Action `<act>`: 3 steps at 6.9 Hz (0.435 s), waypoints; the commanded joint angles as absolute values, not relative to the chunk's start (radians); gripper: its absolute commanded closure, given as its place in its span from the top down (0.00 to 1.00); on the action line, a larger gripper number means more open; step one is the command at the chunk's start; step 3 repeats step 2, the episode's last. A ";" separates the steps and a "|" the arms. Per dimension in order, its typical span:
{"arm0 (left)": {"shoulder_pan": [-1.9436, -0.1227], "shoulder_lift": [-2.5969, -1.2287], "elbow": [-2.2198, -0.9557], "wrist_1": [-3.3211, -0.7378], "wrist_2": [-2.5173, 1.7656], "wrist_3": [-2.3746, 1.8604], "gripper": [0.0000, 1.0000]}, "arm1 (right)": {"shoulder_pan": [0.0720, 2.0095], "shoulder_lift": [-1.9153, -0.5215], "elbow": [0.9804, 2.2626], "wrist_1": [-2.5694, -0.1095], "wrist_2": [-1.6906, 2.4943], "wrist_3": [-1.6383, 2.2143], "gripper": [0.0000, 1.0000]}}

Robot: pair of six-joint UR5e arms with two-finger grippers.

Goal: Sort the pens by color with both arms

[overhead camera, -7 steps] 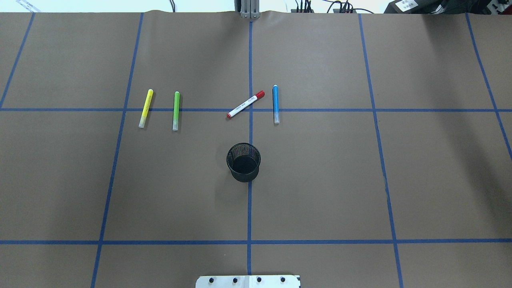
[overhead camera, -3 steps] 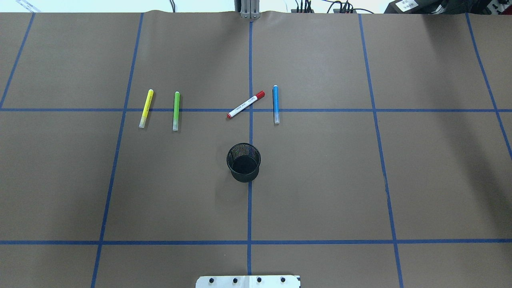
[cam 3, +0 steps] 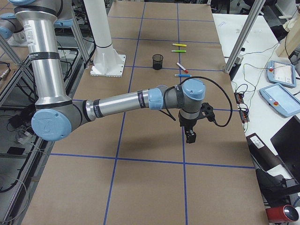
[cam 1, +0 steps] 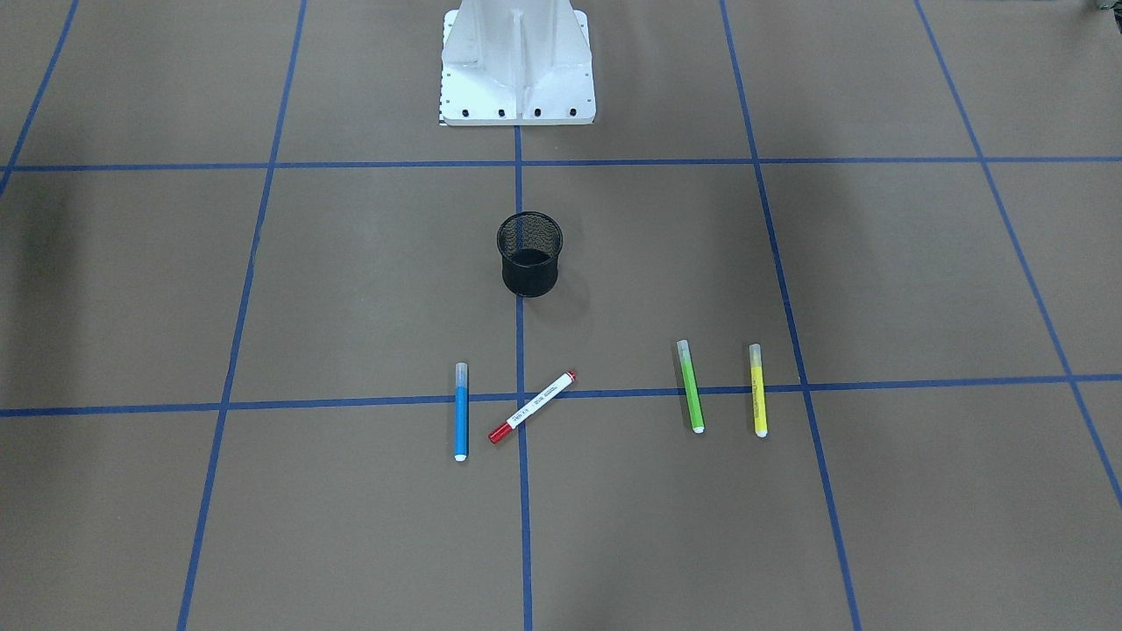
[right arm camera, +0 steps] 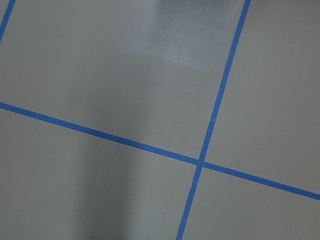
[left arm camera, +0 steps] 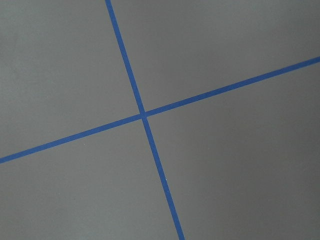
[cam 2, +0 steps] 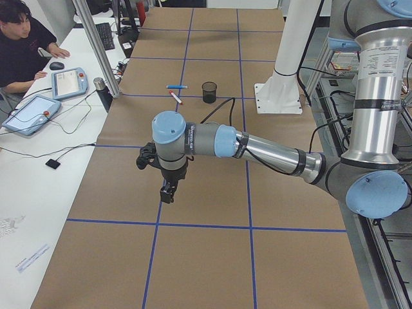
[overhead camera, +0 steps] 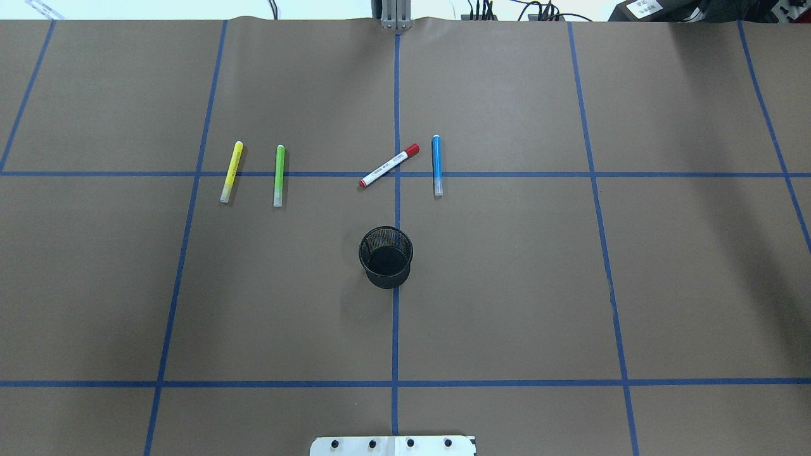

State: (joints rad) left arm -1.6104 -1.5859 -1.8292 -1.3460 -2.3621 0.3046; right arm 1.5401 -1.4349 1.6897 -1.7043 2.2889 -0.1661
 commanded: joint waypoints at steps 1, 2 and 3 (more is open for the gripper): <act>-1.617 -1.586 -1.822 -1.345 -2.373 0.314 0.99 | 1.540 -1.443 1.687 -1.704 2.283 -0.167 0.99; -1.617 -1.586 -1.819 -1.347 -2.373 0.314 0.99 | 1.540 -1.443 1.687 -1.704 2.284 -0.164 0.99; -1.617 -1.586 -1.819 -1.347 -2.373 0.314 0.99 | 1.540 -1.443 1.687 -1.704 2.284 -0.164 0.99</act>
